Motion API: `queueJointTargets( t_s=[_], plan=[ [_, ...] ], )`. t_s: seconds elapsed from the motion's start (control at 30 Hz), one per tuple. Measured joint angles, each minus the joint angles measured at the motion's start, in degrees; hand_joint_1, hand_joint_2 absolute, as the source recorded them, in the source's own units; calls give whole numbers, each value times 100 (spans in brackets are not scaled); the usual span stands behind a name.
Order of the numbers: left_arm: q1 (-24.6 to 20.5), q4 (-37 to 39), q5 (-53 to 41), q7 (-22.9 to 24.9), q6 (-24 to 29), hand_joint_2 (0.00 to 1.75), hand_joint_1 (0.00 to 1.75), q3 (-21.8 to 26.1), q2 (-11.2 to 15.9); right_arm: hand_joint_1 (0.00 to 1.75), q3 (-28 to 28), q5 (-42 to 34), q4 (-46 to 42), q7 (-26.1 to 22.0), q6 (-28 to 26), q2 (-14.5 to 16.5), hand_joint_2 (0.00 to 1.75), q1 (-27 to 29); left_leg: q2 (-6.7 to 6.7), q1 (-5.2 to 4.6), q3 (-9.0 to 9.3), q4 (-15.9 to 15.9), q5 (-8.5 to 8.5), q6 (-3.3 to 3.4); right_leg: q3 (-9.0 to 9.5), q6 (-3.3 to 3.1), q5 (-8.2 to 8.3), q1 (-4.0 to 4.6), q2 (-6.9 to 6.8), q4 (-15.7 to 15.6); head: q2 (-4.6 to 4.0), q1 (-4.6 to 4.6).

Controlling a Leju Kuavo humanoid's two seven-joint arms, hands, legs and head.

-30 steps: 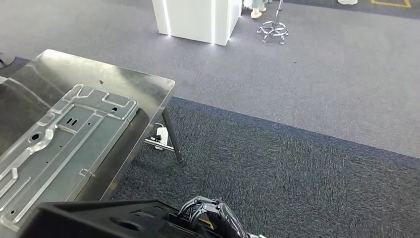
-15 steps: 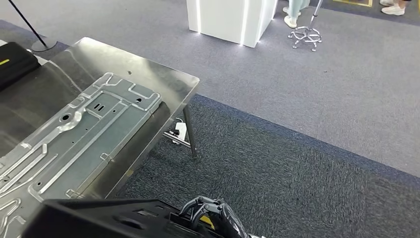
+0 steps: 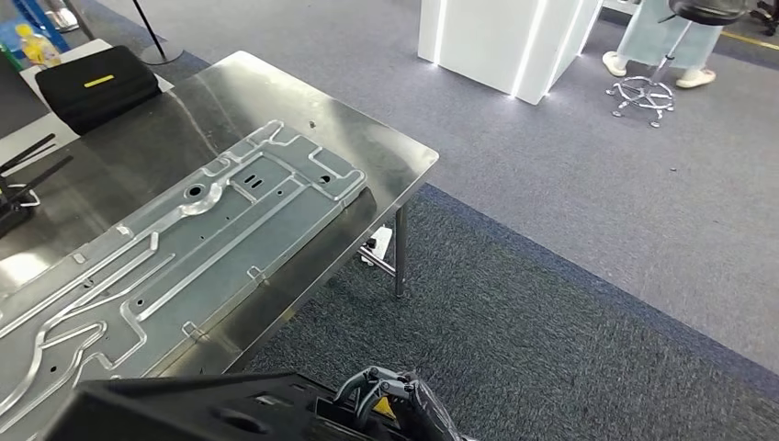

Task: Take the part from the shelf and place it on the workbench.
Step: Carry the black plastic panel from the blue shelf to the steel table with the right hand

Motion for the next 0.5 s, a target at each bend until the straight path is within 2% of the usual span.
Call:
queueJointTargets(
  t_s=[0.03,0.1,0.13,0.17,0.23,0.3,0.33,0.37,0.4,0.47,0.5],
  plan=[
    [4,1,-1,0,0,175,0,0,-5,175,0,0,-8,-1,0,-5,175,5,-49,4,-25,12,-6,-32,27,-10,15,12,39,-96,0,-1],
    [20,1,-1,0,1,175,0,0,-8,175,0,-1,-27,-1,0,-9,175,11,-130,15,-56,5,-4,-108,38,-48,27,22,-54,-133,0,-2],
    [27,1,-1,1,1,175,0,0,-8,175,0,-1,-36,-1,0,-9,175,11,-78,18,-67,33,-26,-137,62,-82,43,15,-109,-170,0,-3],
    [27,1,-1,2,1,175,0,0,-12,175,0,-1,-48,-1,0,-9,175,12,39,19,-112,139,-100,-161,90,-120,57,3,-176,-212,0,-8],
    [10,2,-1,4,1,175,0,0,-20,175,0,-3,-66,-3,0,-9,175,20,353,29,-369,694,-424,-201,128,-176,63,0,-327,-261,0,-17],
    [-3,2,-1,5,1,175,0,0,-24,175,0,-5,-73,-4,0,-13,175,32,477,57,-723,1391,-735,-253,130,-193,45,11,-480,-258,0,-21],
    [-2,2,-1,5,1,175,0,0,-24,175,0,-5,-73,-4,0,-15,175,36,496,72,-804,1549,-757,-275,131,-191,35,13,-553,-254,0,-22],
    [3,2,-1,7,1,175,0,0,-23,175,0,-5,-73,-4,0,-17,175,36,517,87,-768,1487,-668,-291,137,-180,22,12,-621,-248,0,-22],
    [10,2,0,10,1,175,0,0,-22,175,0,-5,-73,-4,0,-19,175,36,561,98,-622,1216,-497,-300,148,-164,6,9,-683,-241,0,-22],
    [11,2,1,15,1,175,0,0,-22,175,0,-5,-76,-4,-1,-20,175,38,774,97,-202,436,-159,-286,181,-110,-38,19,-800,-220,0,-22],
    [3,2,1,16,1,175,0,0,-23,175,0,-5,-81,-4,-2,-23,175,38,855,84,-64,171,-72,-257,197,-76,-57,29,-848,-213,0,-20]
  ],
)
